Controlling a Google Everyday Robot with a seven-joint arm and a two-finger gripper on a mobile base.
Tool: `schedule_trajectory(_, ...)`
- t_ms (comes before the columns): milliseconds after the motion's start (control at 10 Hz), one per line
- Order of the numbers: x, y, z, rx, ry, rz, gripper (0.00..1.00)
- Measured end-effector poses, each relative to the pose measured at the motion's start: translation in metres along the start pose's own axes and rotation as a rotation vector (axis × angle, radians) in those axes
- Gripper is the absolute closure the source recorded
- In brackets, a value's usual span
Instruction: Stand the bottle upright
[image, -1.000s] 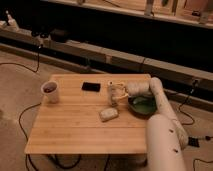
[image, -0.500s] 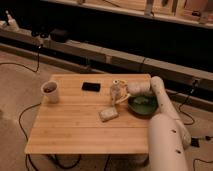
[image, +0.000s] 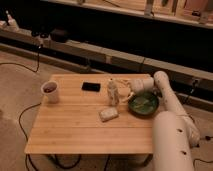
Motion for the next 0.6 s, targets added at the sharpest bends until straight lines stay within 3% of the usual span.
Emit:
schedule_trajectory(100, 0.0019, -0.0038, -0.0088, 0.011, 0.046, -0.004, 0.20)
schedule_trajectory(200, 0.0039, -0.0031, -0.0116, 0.014, 0.055, 0.000, 0.20)
schedule_trajectory(600, 0.0030, -0.0041, -0.0091, 0.011, 0.053, 0.001, 0.20)
